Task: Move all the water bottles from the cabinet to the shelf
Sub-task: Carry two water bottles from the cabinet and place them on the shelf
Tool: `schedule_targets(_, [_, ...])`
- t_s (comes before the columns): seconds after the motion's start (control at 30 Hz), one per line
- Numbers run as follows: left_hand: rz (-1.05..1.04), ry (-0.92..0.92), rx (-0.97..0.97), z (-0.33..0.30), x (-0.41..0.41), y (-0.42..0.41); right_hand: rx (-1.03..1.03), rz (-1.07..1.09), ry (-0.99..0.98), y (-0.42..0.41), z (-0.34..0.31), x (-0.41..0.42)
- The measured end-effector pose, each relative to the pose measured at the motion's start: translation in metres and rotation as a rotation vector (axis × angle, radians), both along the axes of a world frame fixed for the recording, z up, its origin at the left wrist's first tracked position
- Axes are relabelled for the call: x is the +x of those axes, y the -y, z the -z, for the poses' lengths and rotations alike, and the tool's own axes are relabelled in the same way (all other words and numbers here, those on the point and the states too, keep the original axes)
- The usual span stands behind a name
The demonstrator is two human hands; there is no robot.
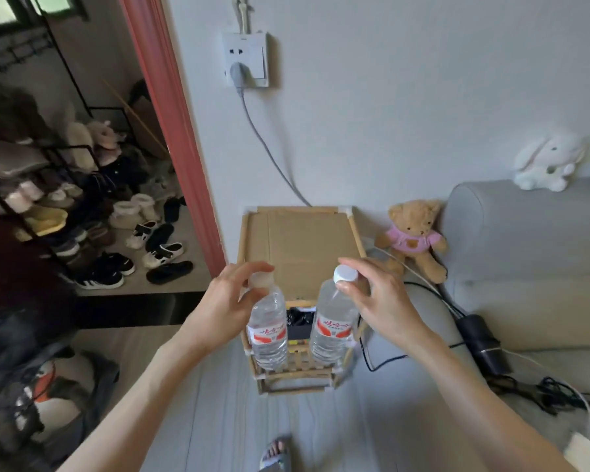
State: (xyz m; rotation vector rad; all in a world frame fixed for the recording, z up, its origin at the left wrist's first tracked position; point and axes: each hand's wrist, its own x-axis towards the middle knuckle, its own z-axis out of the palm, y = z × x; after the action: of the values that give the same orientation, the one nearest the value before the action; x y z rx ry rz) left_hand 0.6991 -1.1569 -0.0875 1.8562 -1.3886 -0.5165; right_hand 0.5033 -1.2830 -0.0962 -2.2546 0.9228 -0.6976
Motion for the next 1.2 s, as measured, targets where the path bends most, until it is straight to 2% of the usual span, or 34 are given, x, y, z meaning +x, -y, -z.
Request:
schedule_targets(0.3, [-0.043, 0.015, -0.042, -0.009, 0.084, 0.137, -0.022, 0.051, -0.016, 0.123, -0.002, 0.094])
schedule_targets(0.53, [-0.107, -0.03, 0.03, 0.008, 0.126, 0.224, -0.009, 0.078, -0.088, 0.211, 0.017, 0.158])
schedule_targets(0.8, [-0.174, -0.024, 0.086, 0.019, 0.152, 0.298, 0.059, 0.003, -0.049, 0.278, 0.023, 0.209])
schedule_targets(0.97, [-0.337, 0.04, 0.018, 0.022, 0.159, 0.318, 0.068, 0.116, -0.034, 0.298, 0.023, 0.222])
schedule_targets(1.07, [-0.331, 0.016, -0.01, 0.027, 0.161, 0.321, 0.087, 0.063, -0.073, 0.305, 0.023, 0.222])
schedule_targets(1.2, [-0.181, 0.003, 0.004, 0.028, 0.166, 0.318, 0.102, -0.153, -0.139, 0.308, 0.018, 0.215])
